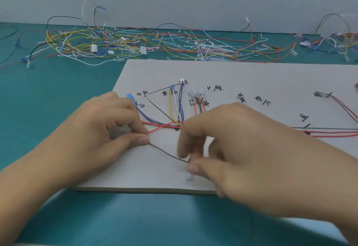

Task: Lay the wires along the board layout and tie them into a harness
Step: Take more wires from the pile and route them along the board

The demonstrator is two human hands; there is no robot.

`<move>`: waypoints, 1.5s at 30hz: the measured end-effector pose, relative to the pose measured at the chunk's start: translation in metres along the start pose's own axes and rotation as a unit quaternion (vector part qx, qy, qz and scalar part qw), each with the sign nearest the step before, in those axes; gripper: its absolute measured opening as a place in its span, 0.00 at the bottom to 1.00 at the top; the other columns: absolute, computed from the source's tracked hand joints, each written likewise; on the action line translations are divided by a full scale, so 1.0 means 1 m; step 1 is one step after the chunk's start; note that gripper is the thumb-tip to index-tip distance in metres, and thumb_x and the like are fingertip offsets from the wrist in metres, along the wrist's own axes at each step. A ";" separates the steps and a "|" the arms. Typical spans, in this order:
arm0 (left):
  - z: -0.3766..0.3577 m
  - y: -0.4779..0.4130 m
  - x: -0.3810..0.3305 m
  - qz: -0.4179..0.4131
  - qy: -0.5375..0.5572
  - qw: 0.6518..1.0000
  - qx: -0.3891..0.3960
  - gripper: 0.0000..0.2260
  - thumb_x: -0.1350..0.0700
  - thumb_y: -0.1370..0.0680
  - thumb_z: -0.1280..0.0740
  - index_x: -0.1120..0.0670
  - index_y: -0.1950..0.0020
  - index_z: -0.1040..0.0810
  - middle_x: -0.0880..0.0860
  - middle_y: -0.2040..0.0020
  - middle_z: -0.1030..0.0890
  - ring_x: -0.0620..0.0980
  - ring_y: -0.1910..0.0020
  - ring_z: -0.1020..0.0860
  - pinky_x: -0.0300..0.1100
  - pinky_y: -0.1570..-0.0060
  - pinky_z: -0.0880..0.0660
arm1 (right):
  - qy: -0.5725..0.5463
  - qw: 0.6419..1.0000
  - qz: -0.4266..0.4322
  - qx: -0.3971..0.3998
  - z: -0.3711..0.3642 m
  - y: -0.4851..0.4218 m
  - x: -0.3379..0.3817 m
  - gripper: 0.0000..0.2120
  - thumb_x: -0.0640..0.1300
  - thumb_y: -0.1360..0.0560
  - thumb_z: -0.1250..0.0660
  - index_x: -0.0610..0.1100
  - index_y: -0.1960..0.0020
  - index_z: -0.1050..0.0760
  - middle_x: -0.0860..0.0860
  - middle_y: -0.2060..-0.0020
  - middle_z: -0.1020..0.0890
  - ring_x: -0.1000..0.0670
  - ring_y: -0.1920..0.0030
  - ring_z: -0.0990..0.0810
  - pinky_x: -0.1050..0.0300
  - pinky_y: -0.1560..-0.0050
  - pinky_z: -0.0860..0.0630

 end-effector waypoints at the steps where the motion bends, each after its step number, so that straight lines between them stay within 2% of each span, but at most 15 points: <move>1: 0.000 -0.001 0.000 0.001 -0.003 1.000 0.005 0.07 0.42 0.26 0.30 0.43 0.59 0.16 0.42 0.59 0.19 0.48 0.56 0.24 0.49 0.55 0.28 | -0.005 1.000 -0.011 0.017 -0.001 0.001 -0.006 0.06 0.47 0.25 0.27 0.56 0.52 0.23 0.73 0.66 0.23 0.70 0.66 0.24 0.72 0.68 0.28; 3: 0.000 -0.003 0.000 -0.002 -0.013 1.000 0.021 0.07 0.42 0.26 0.30 0.42 0.59 0.16 0.41 0.58 0.19 0.46 0.55 0.24 0.49 0.55 0.28 | -0.019 0.999 -0.027 -0.019 0.010 0.009 -0.027 0.04 0.49 0.25 0.27 0.56 0.53 0.22 0.74 0.69 0.23 0.68 0.69 0.23 0.71 0.71 0.28; 6: 0.002 -0.008 -0.004 -0.001 -0.038 0.998 0.045 0.06 0.40 0.27 0.30 0.40 0.58 0.17 0.39 0.57 0.19 0.43 0.56 0.24 0.46 0.57 0.28 | -0.064 0.995 -0.067 -0.034 0.014 0.020 -0.052 0.05 0.48 0.26 0.27 0.58 0.56 0.20 0.64 0.71 0.20 0.58 0.76 0.23 0.68 0.75 0.29; 9: 0.003 -0.017 -0.015 -0.004 -0.049 0.997 0.054 0.06 0.41 0.29 0.29 0.38 0.53 0.19 0.39 0.55 0.20 0.43 0.56 0.23 0.41 0.59 0.27 | -0.053 0.993 -0.087 -0.067 0.023 0.020 -0.072 0.03 0.49 0.27 0.27 0.57 0.58 0.19 0.63 0.72 0.20 0.59 0.75 0.25 0.69 0.71 0.30; 12: -0.003 -0.035 -0.036 -0.017 -0.042 0.997 0.064 0.10 0.40 0.30 0.30 0.38 0.50 0.19 0.39 0.54 0.21 0.42 0.56 0.23 0.32 0.58 0.29 | -0.045 0.991 -0.104 -0.073 0.027 0.014 -0.083 0.04 0.51 0.28 0.25 0.54 0.60 0.18 0.60 0.73 0.20 0.59 0.75 0.25 0.68 0.73 0.31; 14: -0.014 -0.050 -0.050 -0.022 -0.032 0.995 0.086 0.15 0.36 0.32 0.31 0.39 0.48 0.18 0.38 0.55 0.21 0.41 0.58 0.22 0.37 0.57 0.25 | -0.042 0.989 -0.110 -0.092 0.030 0.007 -0.086 0.05 0.50 0.29 0.23 0.53 0.60 0.19 0.58 0.70 0.19 0.59 0.74 0.24 0.66 0.72 0.30; 16: -0.030 -0.064 -0.060 -0.028 -0.036 0.991 0.125 0.19 0.34 0.33 0.31 0.40 0.47 0.17 0.37 0.54 0.21 0.37 0.59 0.23 0.45 0.54 0.23 | -0.052 0.982 -0.125 -0.128 0.036 0.004 -0.089 0.08 0.50 0.30 0.21 0.53 0.58 0.21 0.57 0.66 0.17 0.59 0.71 0.22 0.59 0.68 0.28; 20: -0.050 -0.079 -0.062 -0.026 -0.042 0.980 0.192 0.16 0.36 0.32 0.30 0.40 0.47 0.18 0.37 0.53 0.21 0.38 0.55 0.24 0.45 0.52 0.24 | -0.040 0.980 -0.113 -0.156 0.036 -0.004 -0.087 0.09 0.50 0.30 0.22 0.58 0.52 0.20 0.58 0.65 0.17 0.61 0.65 0.21 0.60 0.65 0.28; 26: -0.050 -0.081 -0.055 -0.006 0.020 0.990 0.136 0.08 0.47 0.30 0.20 0.43 0.55 0.15 0.43 0.59 0.17 0.43 0.59 0.22 0.48 0.57 0.23 | -0.010 0.980 -0.103 -0.170 0.031 -0.010 -0.083 0.03 0.49 0.26 0.26 0.56 0.57 0.17 0.56 0.65 0.19 0.62 0.59 0.23 0.71 0.67 0.30; 30: -0.052 -0.086 -0.053 0.010 0.039 0.993 0.109 0.05 0.52 0.30 0.20 0.45 0.59 0.13 0.45 0.63 0.16 0.45 0.61 0.20 0.47 0.58 0.22 | -0.001 0.980 -0.089 -0.176 0.030 -0.013 -0.077 0.05 0.43 0.26 0.27 0.52 0.59 0.17 0.54 0.67 0.19 0.60 0.62 0.23 0.70 0.64 0.28; 33: -0.053 -0.088 -0.055 0.009 0.031 0.993 0.110 0.05 0.54 0.30 0.20 0.46 0.60 0.14 0.44 0.65 0.17 0.44 0.62 0.21 0.43 0.61 0.24 | 0.026 0.980 -0.084 -0.177 0.029 -0.014 -0.070 0.06 0.40 0.27 0.29 0.49 0.60 0.18 0.54 0.68 0.20 0.58 0.65 0.25 0.67 0.67 0.30; 36: -0.050 -0.089 -0.050 0.018 0.019 0.993 0.114 0.06 0.55 0.31 0.20 0.45 0.63 0.14 0.43 0.67 0.17 0.43 0.64 0.21 0.39 0.65 0.26 | 0.043 0.980 -0.074 -0.182 0.028 -0.019 -0.063 0.06 0.39 0.27 0.30 0.48 0.60 0.19 0.56 0.67 0.22 0.58 0.63 0.26 0.64 0.65 0.29; 40: -0.033 -0.082 -0.026 0.061 0.015 0.991 0.120 0.10 0.56 0.33 0.19 0.42 0.64 0.15 0.43 0.68 0.17 0.45 0.67 0.23 0.38 0.69 0.29 | 0.050 0.981 -0.049 -0.184 0.019 -0.041 -0.044 0.05 0.40 0.26 0.31 0.48 0.58 0.19 0.56 0.66 0.24 0.52 0.61 0.25 0.57 0.61 0.28; 42: -0.022 -0.077 -0.011 0.088 0.017 0.989 0.121 0.11 0.56 0.33 0.19 0.41 0.64 0.15 0.43 0.69 0.18 0.43 0.69 0.24 0.32 0.72 0.33 | 0.042 0.983 -0.038 -0.175 0.015 -0.054 -0.035 0.04 0.42 0.26 0.30 0.48 0.57 0.18 0.56 0.66 0.23 0.53 0.61 0.24 0.59 0.62 0.28; 45: -0.014 -0.073 0.002 0.111 0.027 0.985 0.127 0.10 0.54 0.33 0.18 0.40 0.65 0.15 0.43 0.71 0.20 0.40 0.73 0.26 0.30 0.73 0.33 | -0.039 0.984 -0.043 -0.170 0.023 -0.057 -0.038 0.03 0.45 0.28 0.25 0.49 0.60 0.16 0.55 0.68 0.18 0.59 0.67 0.21 0.68 0.71 0.29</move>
Point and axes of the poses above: each hand's wrist, its own y-axis away from the middle knuckle, its own z-axis out of the back of the hand, x = y × z, the point moved 8 cm from there along -y, towards the middle knuckle
